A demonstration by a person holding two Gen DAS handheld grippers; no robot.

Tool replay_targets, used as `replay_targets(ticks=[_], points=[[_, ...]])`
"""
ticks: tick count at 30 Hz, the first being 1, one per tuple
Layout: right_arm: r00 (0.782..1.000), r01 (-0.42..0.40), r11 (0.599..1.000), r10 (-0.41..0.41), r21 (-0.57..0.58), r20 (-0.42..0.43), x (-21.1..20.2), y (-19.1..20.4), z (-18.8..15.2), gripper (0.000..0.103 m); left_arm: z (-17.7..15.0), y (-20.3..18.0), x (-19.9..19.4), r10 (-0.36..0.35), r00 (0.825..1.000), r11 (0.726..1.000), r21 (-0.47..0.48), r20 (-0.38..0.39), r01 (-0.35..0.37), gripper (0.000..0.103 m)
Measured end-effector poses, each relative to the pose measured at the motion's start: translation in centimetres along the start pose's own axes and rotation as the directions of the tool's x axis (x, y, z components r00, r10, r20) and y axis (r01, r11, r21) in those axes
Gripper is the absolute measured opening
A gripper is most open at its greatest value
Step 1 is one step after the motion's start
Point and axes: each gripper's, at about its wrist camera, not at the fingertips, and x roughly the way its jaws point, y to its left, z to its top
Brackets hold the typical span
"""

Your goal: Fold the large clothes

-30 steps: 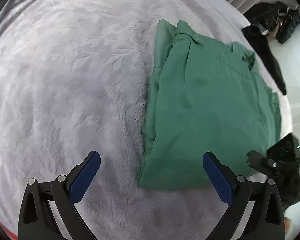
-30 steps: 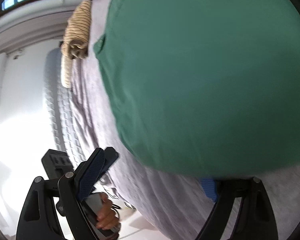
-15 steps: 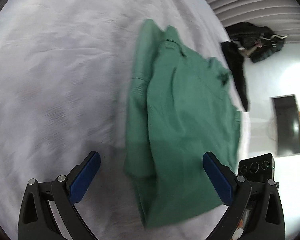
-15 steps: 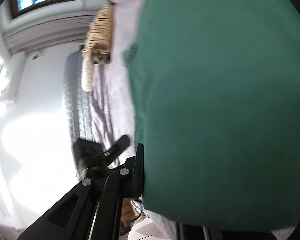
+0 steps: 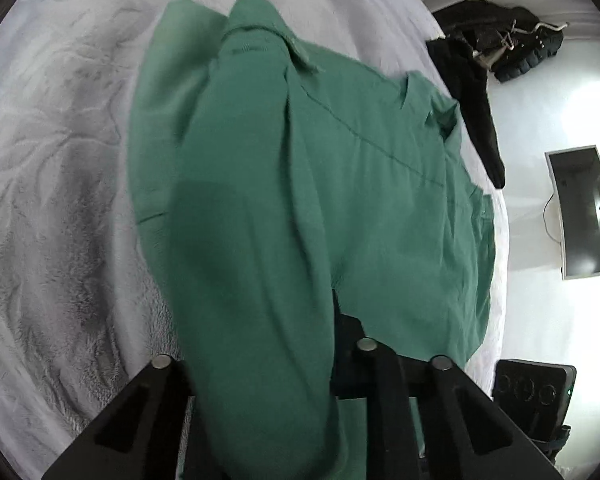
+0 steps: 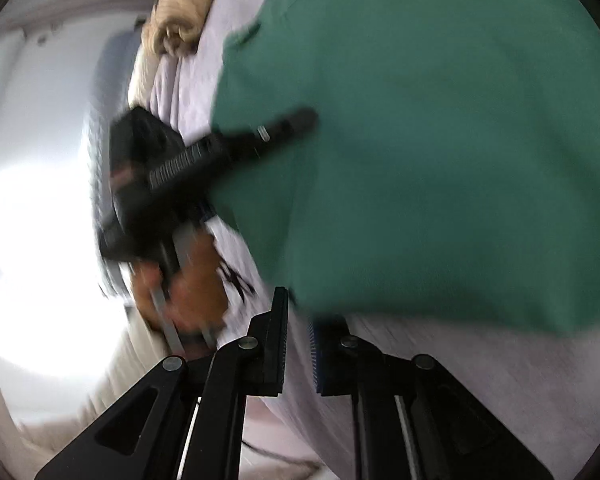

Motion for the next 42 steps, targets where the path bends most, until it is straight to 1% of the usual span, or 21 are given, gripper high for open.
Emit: replay_targets(ticks=[3,5,6,8,9,10,11,12,16,19,21,23,26,30,32,33,35,36,37,40,42], points=[[0.991,0.067,0.995,-0.058,-0.07,0.122,-4.5,0.3,0.0,0.013,-0.3,-1.3,-0.7,0.062,0.998,0.997,0.046,0.028,-0.063,0.017],[0.967,0.136,0.987,-0.114,-0.082,0.226,-7.2,0.1,1.0,0.013,-0.1,-2.7,-0.7,0.104,0.993,0.991,0.079,0.047,-0.107,0.015],[0.948,0.2,0.977,-0.174,-0.074,0.268,-8.2,-0.4,1.9,0.011,0.1,-3.6,-0.6,0.123,0.991,0.987,0.094,0.058,-0.128,0.015],[0.919,0.296,0.953,-0.268,-0.058,0.29,-8.1,-1.6,3.7,0.009,0.2,-5.6,-0.8,0.147,0.986,0.98,0.12,0.082,-0.156,0.013],[0.911,0.335,0.941,-0.312,-0.043,0.268,-7.3,-2.8,4.6,0.008,0.6,-6.6,-0.9,0.149,0.984,0.979,0.127,0.095,-0.16,0.013],[0.914,0.354,0.935,-0.342,-0.018,0.219,-6.1,-4.4,5.2,0.006,0.6,-7.1,-1.3,0.145,0.984,0.978,0.136,0.105,-0.159,0.013],[0.925,0.343,0.939,-0.339,0.001,0.171,-4.9,-5.9,5.4,0.001,0.6,-8.6,-1.7,0.136,0.983,0.976,0.154,0.121,-0.154,0.013],[0.933,0.325,0.946,-0.321,0.004,0.165,-4.3,-6.6,5.6,0.001,0.7,-9.7,-2.1,0.128,0.983,0.975,0.168,0.131,-0.149,0.013],[0.953,0.248,0.969,-0.241,-0.013,0.184,-4.5,-7.3,5.6,0.0,0.9,-15.9,-2.7,0.116,0.979,0.952,0.264,0.167,-0.158,0.013],[0.974,0.114,0.993,-0.115,0.015,0.196,-6.8,-8.1,5.2,0.001,1.4,-21.3,-1.8,0.132,0.975,0.92,0.343,0.18,-0.188,0.013],[0.965,0.061,0.998,-0.063,0.018,0.254,-9.2,-8.5,4.7,0.003,1.4,-25.6,-0.4,0.142,0.975,0.889,0.412,0.169,-0.201,0.013],[0.943,0.042,0.999,-0.047,0.023,0.328,-12.7,-9.3,4.0,0.003,1.2,-28.9,1.1,0.147,0.977,0.861,0.465,0.157,-0.205,0.013],[0.91,0.025,0.998,-0.047,0.058,0.412,-17.6,-11.5,2.9,0.003,0.7,-34.4,5.0,0.166,0.977,0.808,0.549,0.136,-0.214,0.013],[0.87,0.001,0.991,-0.068,0.136,0.489,-22.7,-15.9,1.9,0.007,-1.1,-39.5,12.7,0.249,0.965,0.727,0.642,0.083,-0.243,0.013],[0.866,-0.005,0.982,-0.089,0.187,0.492,-23.1,-18.2,1.7,0.008,-1.6,-40.4,16.7,0.263,0.964,0.726,0.647,0.052,-0.233,0.013],[0.867,-0.015,0.978,-0.091,0.208,0.491,-23.2,-19.2,1.6,0.008,-2.0,-40.5,18.8,0.285,0.957,0.723,0.646,0.045,-0.246,0.015],[0.87,-0.057,0.968,-0.072,0.245,0.487,-23.0,-21.3,1.4,0.008,-2.5,-40.5,22.2,0.33,0.943,0.715,0.64,0.047,-0.282,0.025],[0.871,-0.085,0.963,-0.054,0.257,0.489,-22.9,-22.1,1.3,0.008,-2.8,-40.3,23.0,0.341,0.939,0.713,0.639,0.043,-0.288,0.037],[0.87,-0.108,0.96,-0.035,0.259,0.492,-22.8,-22.6,1.2,0.008,-3.0,-40.3,23.9,0.35,0.936,0.714,0.635,0.04,-0.294,0.053],[0.873,-0.128,0.956,-0.018,0.264,0.488,-22.3,-23.4,1.3,0.005,-3.9,-41.0,24.3,0.307,0.951,0.731,0.632,0.032,-0.257,0.075],[0.874,-0.145,0.953,-0.003,0.267,0.487,-22.3,-23.9,1.5,0.005,-4.3,-41.8,24.1,0.27,0.963,0.736,0.64,0.022,-0.221,0.081]])
